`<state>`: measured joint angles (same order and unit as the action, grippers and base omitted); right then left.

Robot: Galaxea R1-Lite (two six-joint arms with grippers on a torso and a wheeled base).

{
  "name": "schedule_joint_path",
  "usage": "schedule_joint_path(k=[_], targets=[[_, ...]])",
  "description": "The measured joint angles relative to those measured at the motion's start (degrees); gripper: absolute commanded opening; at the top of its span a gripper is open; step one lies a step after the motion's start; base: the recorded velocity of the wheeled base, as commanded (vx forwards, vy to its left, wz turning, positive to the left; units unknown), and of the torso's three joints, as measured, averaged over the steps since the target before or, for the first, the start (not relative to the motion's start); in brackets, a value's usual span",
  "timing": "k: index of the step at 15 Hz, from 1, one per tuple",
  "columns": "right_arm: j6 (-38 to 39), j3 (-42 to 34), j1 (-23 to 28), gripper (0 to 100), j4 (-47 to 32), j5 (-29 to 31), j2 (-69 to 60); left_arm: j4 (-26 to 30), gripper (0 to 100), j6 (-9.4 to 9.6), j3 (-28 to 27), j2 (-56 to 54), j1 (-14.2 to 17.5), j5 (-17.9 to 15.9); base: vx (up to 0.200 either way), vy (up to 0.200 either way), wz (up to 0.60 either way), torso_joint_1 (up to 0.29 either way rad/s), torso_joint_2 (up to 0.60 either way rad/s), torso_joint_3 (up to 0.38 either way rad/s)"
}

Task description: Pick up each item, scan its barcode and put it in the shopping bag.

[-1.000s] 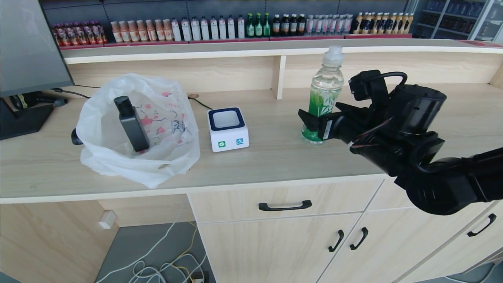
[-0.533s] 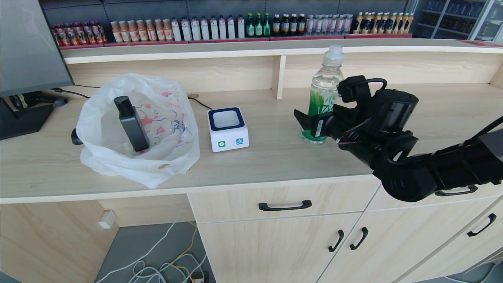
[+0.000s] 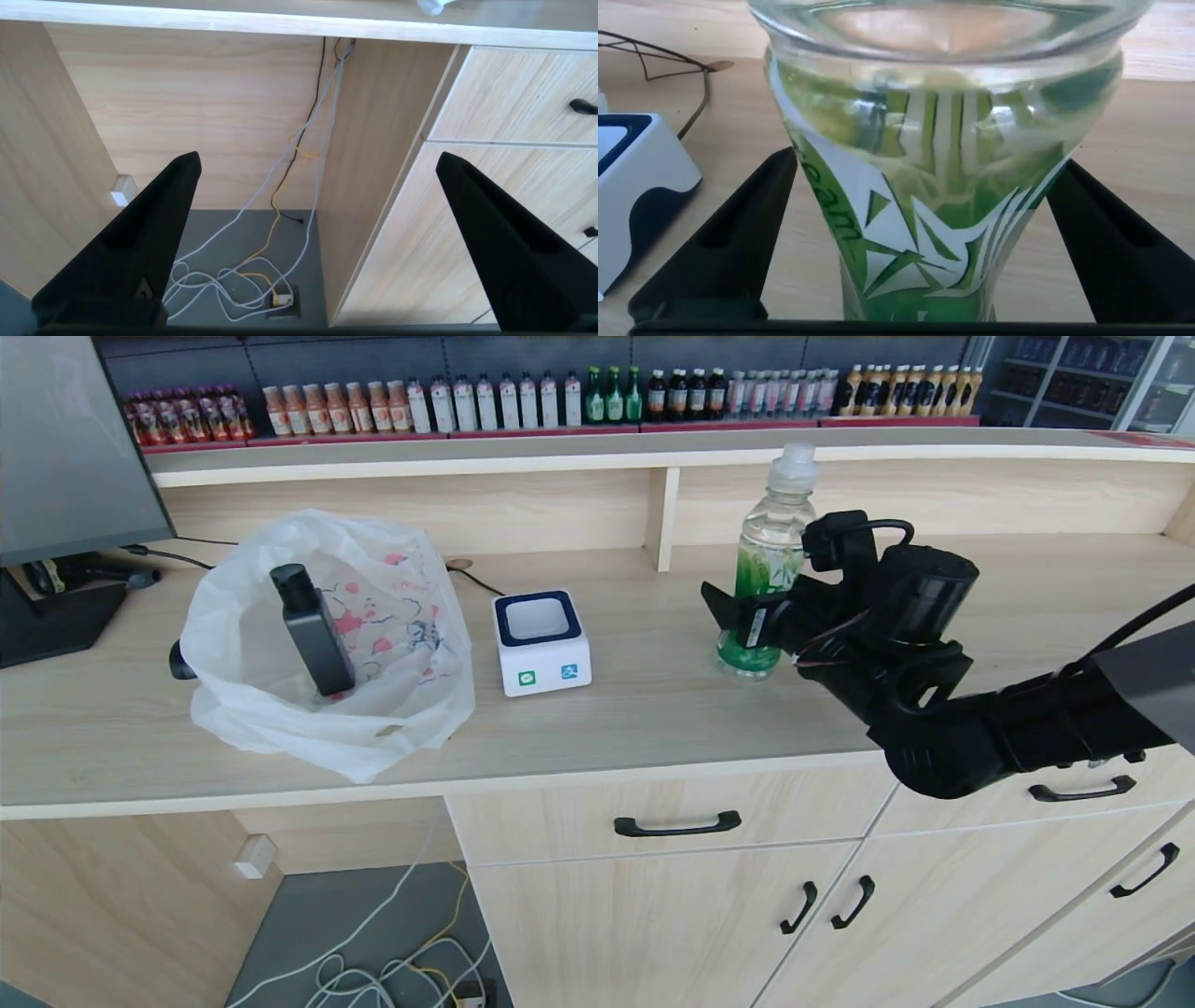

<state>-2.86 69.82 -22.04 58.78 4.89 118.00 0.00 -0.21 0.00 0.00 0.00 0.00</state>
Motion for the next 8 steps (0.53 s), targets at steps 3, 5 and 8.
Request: schedule_joint_path(k=[3,5,8], targets=[[-0.02,0.35,-0.04,100,0.01,0.04,0.27,0.00,100,-0.01,0.00,0.00,-0.02,0.00,0.000,0.000,0.00,0.000,0.00,0.000],[-0.02,0.94,-0.04,100,0.00,0.09,0.35,0.00,100,-0.01,0.00,0.00,-0.05,0.00,0.000,0.000,0.00,0.000,0.00,0.000],[-0.02,2.07,0.00,100,0.01,0.06,0.38,0.00,100,-0.01,0.00,0.00,-0.02,0.00,0.000,0.000,0.00,0.000,0.00,0.000]])
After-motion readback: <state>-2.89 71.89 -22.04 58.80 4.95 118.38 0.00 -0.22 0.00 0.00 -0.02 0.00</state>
